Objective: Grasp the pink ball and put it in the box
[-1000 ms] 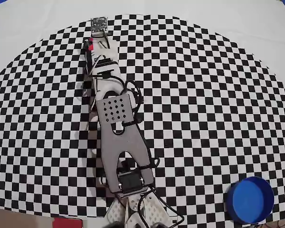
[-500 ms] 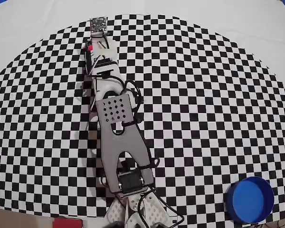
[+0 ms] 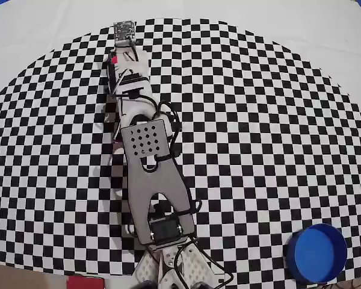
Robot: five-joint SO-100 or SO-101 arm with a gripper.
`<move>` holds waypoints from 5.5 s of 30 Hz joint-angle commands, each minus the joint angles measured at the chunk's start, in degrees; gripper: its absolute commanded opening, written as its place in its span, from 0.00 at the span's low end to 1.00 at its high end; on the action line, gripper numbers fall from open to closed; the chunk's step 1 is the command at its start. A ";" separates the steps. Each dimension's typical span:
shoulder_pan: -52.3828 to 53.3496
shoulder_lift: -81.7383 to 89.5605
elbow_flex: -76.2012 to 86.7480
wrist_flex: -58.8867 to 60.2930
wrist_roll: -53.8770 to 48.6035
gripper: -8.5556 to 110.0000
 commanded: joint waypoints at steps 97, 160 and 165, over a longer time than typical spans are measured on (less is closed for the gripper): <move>23.03 96.59 78.22 -0.26 -0.44 0.07; 55.20 123.84 103.18 0.18 -0.53 0.07; 58.18 124.19 103.97 0.18 -0.53 0.07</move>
